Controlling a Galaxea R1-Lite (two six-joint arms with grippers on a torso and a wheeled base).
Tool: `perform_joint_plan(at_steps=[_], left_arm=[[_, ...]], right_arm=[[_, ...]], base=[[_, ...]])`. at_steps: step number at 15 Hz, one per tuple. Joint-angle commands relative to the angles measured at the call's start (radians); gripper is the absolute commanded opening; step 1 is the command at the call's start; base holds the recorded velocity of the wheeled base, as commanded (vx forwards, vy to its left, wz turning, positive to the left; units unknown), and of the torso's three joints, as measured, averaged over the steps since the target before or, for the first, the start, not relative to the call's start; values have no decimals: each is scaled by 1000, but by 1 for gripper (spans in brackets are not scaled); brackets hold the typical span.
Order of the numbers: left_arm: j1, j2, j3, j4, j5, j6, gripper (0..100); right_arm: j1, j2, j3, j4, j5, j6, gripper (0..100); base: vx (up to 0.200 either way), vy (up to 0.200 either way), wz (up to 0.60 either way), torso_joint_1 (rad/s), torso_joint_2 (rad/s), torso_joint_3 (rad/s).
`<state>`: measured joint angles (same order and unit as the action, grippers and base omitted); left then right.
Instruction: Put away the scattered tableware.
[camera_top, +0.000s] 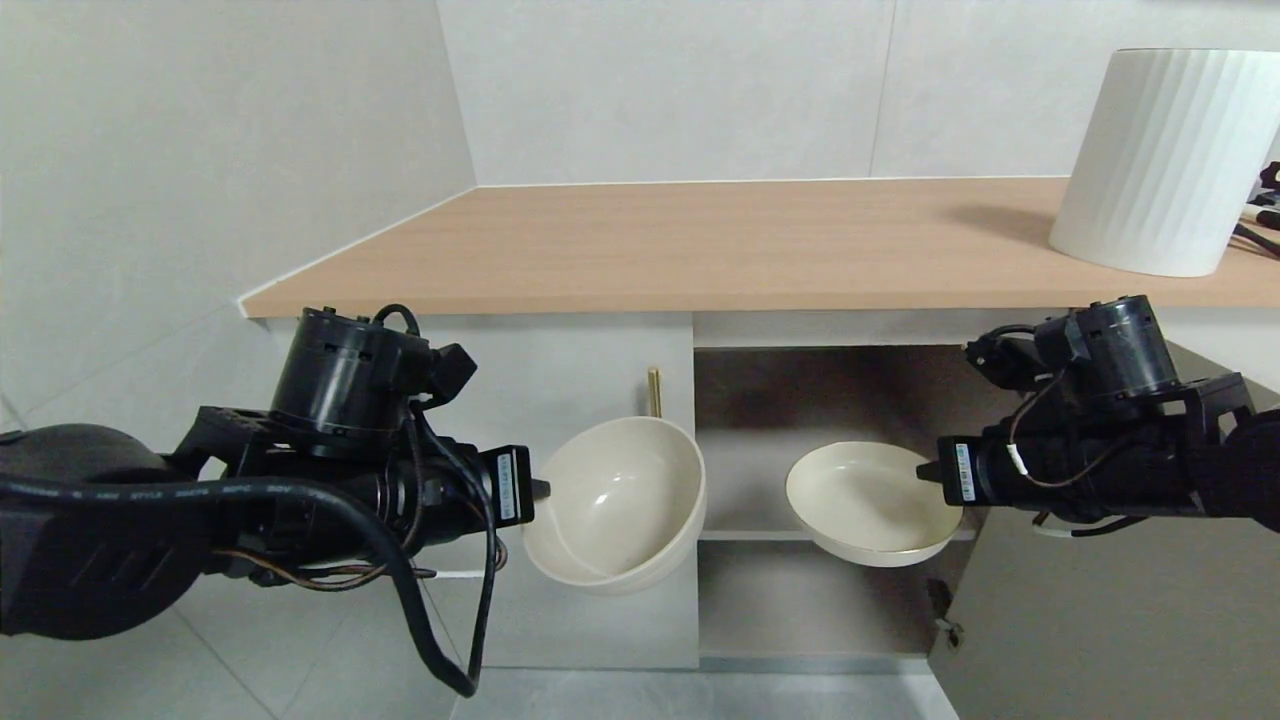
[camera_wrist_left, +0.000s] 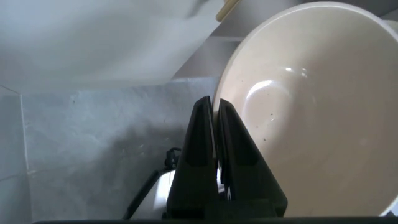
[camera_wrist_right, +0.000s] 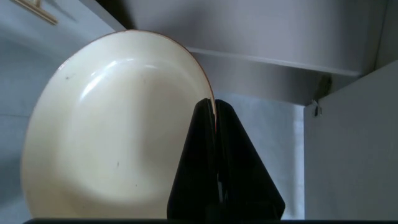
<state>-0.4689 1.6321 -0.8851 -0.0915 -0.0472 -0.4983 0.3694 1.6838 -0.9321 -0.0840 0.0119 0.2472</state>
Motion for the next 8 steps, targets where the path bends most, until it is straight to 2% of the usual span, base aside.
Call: perform_joint_plan(at_steps=[1,5,8], left_arm=[[0,2,0,-1,0,0,0],[0,2,0,-1,0,0,0],[0,2,3,-1,0,7,0]], right_arm=[[0,5,1,0,0,0,0],[0,42,-4,-5,0,-5,0],[17,157,16,-91,-18,-5,0]], base=[[0,0,0,-27,95,41],[0,0,0,-2,13,10],[0,0,0,0,0,0]])
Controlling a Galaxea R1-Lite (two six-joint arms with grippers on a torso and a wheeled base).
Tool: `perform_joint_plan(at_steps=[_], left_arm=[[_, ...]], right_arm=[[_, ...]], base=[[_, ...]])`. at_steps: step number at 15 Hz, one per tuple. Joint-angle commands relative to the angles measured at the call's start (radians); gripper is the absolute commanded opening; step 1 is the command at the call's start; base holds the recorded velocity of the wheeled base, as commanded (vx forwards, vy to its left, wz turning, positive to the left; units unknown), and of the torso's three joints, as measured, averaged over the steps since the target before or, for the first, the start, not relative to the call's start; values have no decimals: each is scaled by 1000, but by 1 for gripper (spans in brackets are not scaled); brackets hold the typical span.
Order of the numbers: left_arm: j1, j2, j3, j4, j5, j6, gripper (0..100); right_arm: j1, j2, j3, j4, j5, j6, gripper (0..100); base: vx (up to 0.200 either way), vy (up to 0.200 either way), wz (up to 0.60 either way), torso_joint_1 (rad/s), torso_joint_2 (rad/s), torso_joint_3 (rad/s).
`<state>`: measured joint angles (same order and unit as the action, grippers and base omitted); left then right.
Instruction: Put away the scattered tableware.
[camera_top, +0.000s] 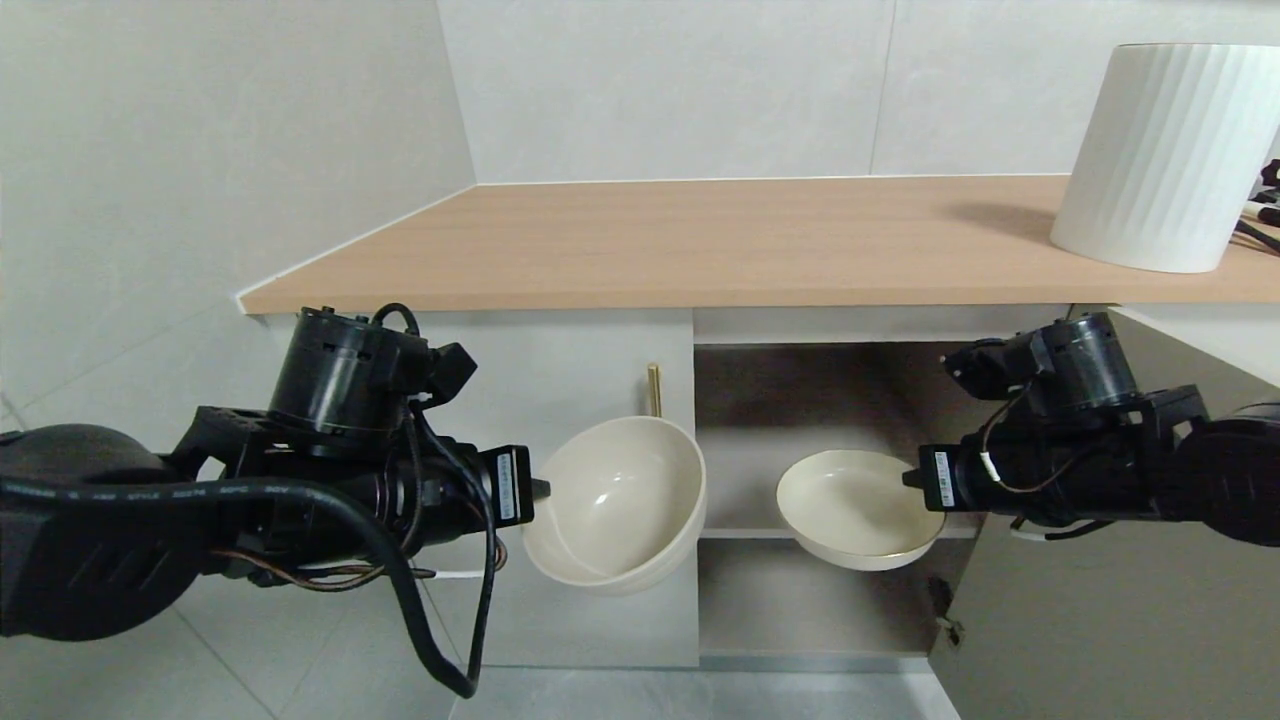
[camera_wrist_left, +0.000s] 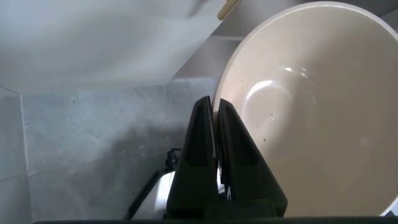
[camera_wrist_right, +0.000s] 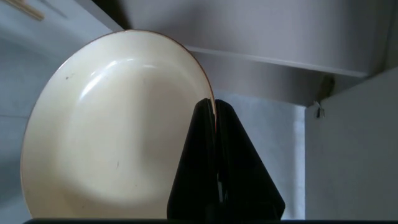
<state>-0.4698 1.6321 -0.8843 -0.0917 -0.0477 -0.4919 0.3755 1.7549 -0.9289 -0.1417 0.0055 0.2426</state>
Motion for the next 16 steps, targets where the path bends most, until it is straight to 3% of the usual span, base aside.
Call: perform_joint_plan(at_steps=[1,9,16], left_arm=[[0,2,2,0,0,1,0],[0,9,2,0,-1,3,0],[0,20,1,0,0,3,0]], right_arm=[[11,104,16,-52,-19,-2,0],[-30,526,-22,-483,-118,12,0],[-61,747,-271,-510,-277,77,0]], base=[[0,0,0,0,0,0],[0,0,0,0,0,0],[0,0,0,0,0,0]])
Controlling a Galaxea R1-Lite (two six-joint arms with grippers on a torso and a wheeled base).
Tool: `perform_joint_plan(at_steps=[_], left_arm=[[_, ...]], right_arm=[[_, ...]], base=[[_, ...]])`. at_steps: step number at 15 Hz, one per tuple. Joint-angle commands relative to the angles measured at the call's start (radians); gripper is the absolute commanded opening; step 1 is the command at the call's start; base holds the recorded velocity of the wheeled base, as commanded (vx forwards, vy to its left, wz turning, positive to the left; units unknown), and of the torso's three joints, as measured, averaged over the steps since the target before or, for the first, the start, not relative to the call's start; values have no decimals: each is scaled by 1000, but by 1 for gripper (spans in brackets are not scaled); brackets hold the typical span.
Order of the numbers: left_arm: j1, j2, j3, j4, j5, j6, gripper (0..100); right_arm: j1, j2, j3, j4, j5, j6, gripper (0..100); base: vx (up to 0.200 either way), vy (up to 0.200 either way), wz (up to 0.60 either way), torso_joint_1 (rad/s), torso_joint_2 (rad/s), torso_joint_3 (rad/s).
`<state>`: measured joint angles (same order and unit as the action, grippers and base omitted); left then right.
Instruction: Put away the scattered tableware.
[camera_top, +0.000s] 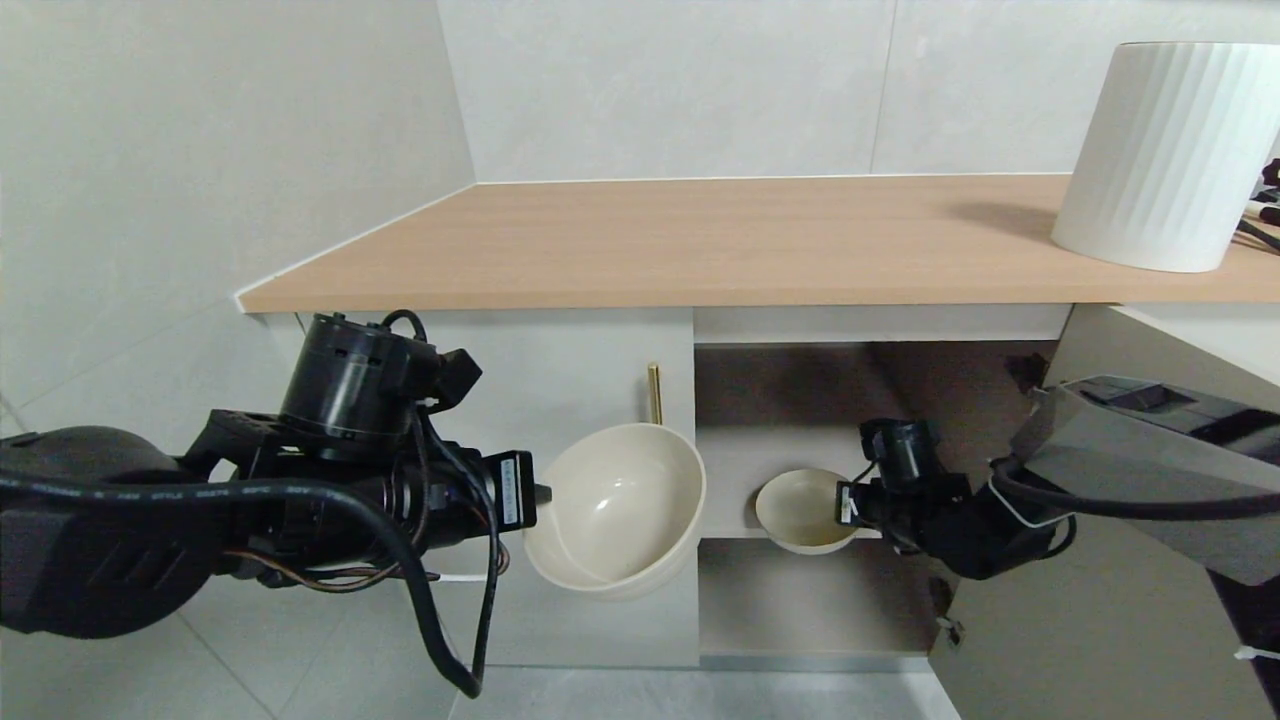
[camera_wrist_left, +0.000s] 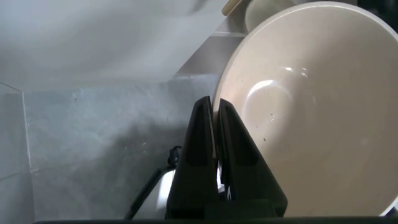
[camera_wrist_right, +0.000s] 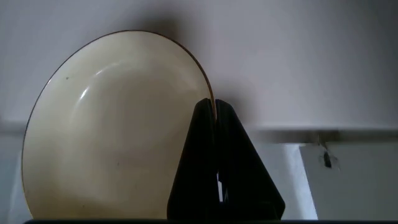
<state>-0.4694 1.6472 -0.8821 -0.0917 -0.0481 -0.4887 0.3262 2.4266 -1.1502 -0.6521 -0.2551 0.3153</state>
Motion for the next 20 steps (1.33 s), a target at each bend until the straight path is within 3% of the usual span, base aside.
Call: perform_joint_plan(at_steps=[1,9,16,17,20], left_arm=[[0,5,-1,0,1,-1,0],[0,5,-3,0,4,-1,0],[0,6,-5,0,2,-1,0],[0,8,-5,0,4,-1,0],[0,9,-6,-2,2,-1,0]], right_arm=[[-22,92,-77,0,-32,5,0],[-50,195,-255,2,-112,37,0],[-61,197,-284,2,-112,51,0],[-64,197,-290,2,-112,51,100],[-62,166,-281,3,-112,70,100]], base=[[0,0,0,0,0,0],[0,0,0,0,0,0],[0,0,0,0,0,0],[0,0,0,0,0,0],[0,0,0,0,0,0]])
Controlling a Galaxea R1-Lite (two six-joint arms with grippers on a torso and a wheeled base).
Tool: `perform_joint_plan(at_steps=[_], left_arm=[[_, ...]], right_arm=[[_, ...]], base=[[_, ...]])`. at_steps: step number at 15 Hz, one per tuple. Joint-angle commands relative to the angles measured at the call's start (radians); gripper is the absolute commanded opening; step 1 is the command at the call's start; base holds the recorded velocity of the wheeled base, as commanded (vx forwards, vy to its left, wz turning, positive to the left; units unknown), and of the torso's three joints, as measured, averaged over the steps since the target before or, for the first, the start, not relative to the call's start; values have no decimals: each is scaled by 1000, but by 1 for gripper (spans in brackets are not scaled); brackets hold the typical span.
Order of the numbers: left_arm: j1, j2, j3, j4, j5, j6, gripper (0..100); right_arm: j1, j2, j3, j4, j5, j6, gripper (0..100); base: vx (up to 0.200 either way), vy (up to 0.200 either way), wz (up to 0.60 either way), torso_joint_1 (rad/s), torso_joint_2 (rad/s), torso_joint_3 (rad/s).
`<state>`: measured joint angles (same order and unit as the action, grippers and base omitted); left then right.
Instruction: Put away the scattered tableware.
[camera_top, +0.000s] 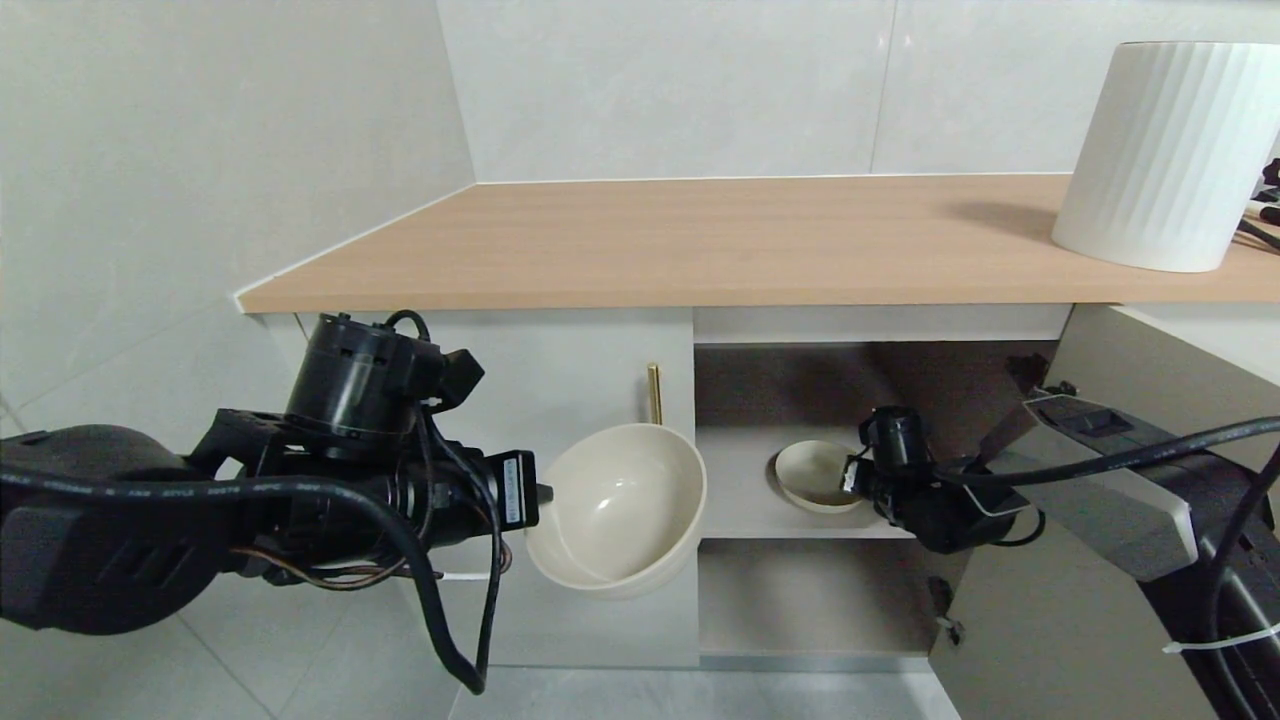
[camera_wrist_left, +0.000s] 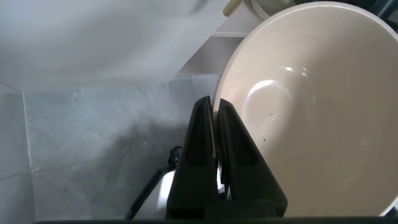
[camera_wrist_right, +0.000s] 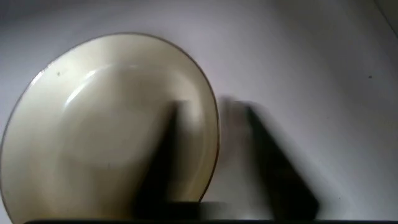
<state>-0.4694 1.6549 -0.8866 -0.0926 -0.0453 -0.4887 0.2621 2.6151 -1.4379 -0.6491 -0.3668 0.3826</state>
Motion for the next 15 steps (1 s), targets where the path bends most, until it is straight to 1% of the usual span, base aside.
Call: perform_joint_plan(at_steps=[1,2,4,5,6,7,8,9,11,12,13,15], left_arm=[[0,8,-2,-1,1,6,0],[0,19,-6,-6,2,6,0],[-17,48,-8,-30,16,10,0],[-37,75,-8,-38,65,21,0],[-54,86,-8,-36,107,42,0],[-68,97,-5,-35,145,73,0],[-81,112,-3,-35,174,96,0],[-98,134,-3,-36,206,105,0],[-129,197,-12,-41,283,105,0],[-141,220,-17,-42,315,104,0],[-153,232,-20,-55,335,98,0],[-169,230,-17,-67,337,99,0]], right_arm=[[5,-53,36,0,0,9,100],[12,-107,88,0,5,9,100],[34,-213,186,5,31,9,100],[63,-305,258,11,77,6,100],[92,-366,307,23,94,2,100],[128,-437,346,52,98,-2,100],[161,-503,375,95,115,-4,100],[197,-572,399,144,143,-5,100],[262,-695,436,247,167,-22,100],[289,-730,444,276,169,-25,100],[322,-768,450,309,175,-25,100],[371,-816,456,371,213,-24,100]], base=[[0,0,0,0,0,0],[0,0,0,0,0,0],[0,0,0,0,0,0],[0,0,0,0,0,0],[0,0,0,0,0,0],[0,0,0,0,0,0],[0,0,0,0,0,0],[0,0,0,0,0,0],[0,0,0,0,0,0],[0,0,0,0,0,0],[0,0,0,0,0,0],[0,0,0,0,0,0]])
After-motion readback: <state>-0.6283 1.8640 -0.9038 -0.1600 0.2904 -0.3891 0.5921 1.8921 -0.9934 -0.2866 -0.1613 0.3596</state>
